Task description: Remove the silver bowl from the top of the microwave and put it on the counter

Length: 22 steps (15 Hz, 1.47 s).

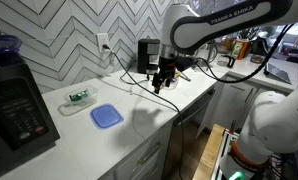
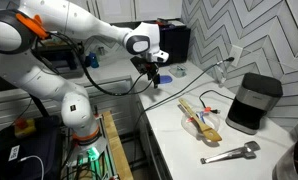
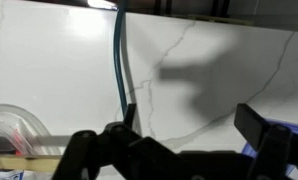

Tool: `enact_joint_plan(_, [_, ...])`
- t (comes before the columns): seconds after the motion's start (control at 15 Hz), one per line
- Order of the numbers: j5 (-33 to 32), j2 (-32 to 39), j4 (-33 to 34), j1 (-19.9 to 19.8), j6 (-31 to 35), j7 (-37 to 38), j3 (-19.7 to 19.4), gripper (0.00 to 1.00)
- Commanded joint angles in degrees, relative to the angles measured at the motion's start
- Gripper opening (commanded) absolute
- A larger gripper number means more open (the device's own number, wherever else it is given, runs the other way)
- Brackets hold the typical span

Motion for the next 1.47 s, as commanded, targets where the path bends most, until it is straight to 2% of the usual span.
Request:
enact_joint_plan(0.0, [-0.06, 0.03, 0.10, 0.07, -0.14, 0.02, -0.08, 1.00])
enact_joint_plan(0.93, [-0.06, 0.05, 0.10, 0.07, -0.14, 0.02, -0.08, 1.00])
enact_joint_plan(1.0, [0.47, 0.92, 0.78, 0.53, 1.51, -0.43, -0.02, 1.00])
enact_joint_plan(1.2, [4.40, 4.43, 6.04, 3.11, 10.22, -2.23, -0.07, 1.00])
enact_joint_plan(1.4, [10.40, 9.77, 16.30, 6.77, 14.55, -3.47, -0.03, 1.00])
